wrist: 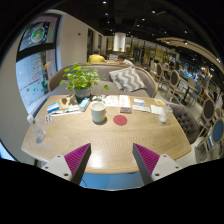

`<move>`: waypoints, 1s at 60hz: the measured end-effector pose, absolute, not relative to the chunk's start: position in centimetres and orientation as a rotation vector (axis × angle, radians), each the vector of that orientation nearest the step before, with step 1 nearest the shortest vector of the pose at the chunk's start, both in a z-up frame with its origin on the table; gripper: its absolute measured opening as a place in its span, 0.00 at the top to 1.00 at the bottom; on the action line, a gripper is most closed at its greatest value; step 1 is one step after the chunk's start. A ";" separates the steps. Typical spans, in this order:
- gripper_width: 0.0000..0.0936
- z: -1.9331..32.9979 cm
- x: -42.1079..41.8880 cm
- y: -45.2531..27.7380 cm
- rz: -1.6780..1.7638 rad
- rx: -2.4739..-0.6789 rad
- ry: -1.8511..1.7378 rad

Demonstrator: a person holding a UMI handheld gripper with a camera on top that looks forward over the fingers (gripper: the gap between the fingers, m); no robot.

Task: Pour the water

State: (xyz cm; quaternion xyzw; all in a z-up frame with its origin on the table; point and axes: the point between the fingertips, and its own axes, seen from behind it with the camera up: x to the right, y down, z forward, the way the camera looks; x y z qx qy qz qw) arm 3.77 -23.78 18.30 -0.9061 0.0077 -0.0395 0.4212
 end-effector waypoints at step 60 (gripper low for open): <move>0.08 8.1 -36.0 -15.5 0.143 -2.101 -0.073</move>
